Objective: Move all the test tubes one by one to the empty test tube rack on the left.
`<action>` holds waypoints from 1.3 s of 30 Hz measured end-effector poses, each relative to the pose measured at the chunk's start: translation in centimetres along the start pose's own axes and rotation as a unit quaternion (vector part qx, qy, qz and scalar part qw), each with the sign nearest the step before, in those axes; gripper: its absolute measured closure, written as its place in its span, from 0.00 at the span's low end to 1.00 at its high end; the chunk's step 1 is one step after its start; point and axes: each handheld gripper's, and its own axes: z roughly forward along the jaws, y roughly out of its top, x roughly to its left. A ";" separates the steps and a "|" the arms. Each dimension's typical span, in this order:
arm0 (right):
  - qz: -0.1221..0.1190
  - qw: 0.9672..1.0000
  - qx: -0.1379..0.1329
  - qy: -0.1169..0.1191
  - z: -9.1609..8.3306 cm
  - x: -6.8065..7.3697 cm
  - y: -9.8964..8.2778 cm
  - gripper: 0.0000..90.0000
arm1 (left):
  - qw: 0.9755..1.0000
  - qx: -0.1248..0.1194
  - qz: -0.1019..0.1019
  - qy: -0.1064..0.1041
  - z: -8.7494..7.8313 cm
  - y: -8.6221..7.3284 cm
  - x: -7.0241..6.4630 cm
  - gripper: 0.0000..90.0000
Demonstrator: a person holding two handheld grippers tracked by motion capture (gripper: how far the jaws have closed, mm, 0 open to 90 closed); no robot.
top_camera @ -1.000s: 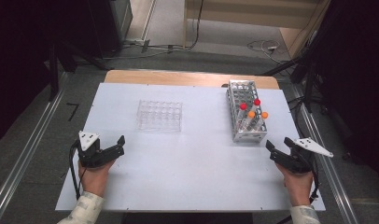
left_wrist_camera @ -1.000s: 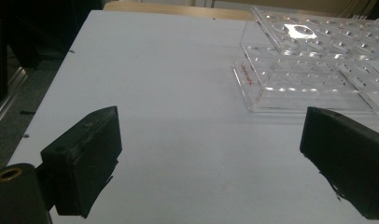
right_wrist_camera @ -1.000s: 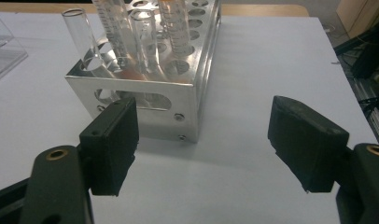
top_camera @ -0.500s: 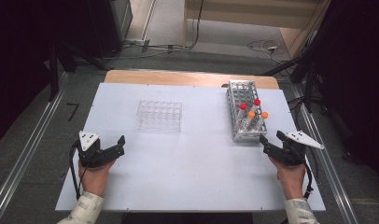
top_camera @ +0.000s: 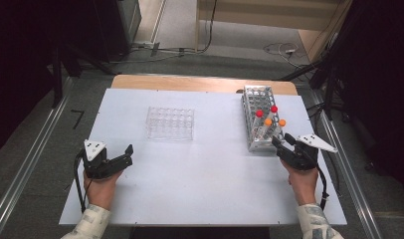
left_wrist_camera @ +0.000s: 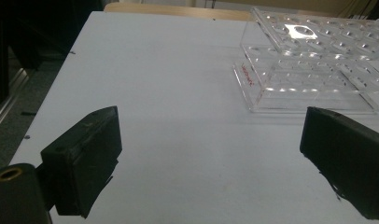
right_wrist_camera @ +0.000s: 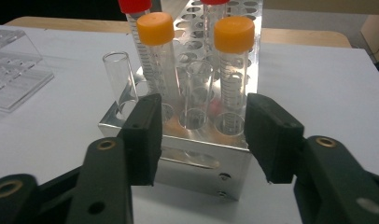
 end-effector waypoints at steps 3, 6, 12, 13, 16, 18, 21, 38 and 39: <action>-0.001 1.000 0.005 0.002 0.7 0.2 0.1 0.63 | 1.000 0.000 0.000 0.000 0.0 0.0 0.0 0.06; -0.001 1.000 0.009 -0.002 1.2 0.3 0.1 0.68 | 1.000 0.000 0.000 0.000 0.0 0.0 0.0 0.06; 0.002 1.000 0.009 -0.006 1.7 0.4 0.1 0.75 | 1.000 0.000 0.000 0.000 -0.1 0.0 0.1 0.06; 0.002 1.000 0.009 -0.006 1.9 0.4 0.1 0.75 | 1.000 -0.001 0.000 0.000 0.0 0.0 0.1 0.07; 0.004 1.000 0.008 -0.009 2.0 0.5 0.1 0.78 | 1.000 -0.002 -0.001 0.000 0.0 0.0 0.1 0.06; 0.004 1.000 0.007 -0.010 2.1 0.6 0.2 0.80 | 1.000 -0.003 -0.002 0.000 -0.1 0.0 0.1 0.06; 0.003 1.000 0.006 -0.011 2.1 0.6 0.1 0.80 | 1.000 -0.002 -0.001 0.000 -0.1 0.0 0.1 0.06; -0.018 0.999 -0.032 -0.021 0.1 1.3 1.8 0.81 | 1.000 0.003 0.004 -0.002 0.1 0.0 -0.2 0.07; -0.019 0.999 -0.034 -0.020 -0.1 1.3 1.9 0.81 | 1.000 0.003 0.004 -0.002 0.1 0.0 -0.2 0.07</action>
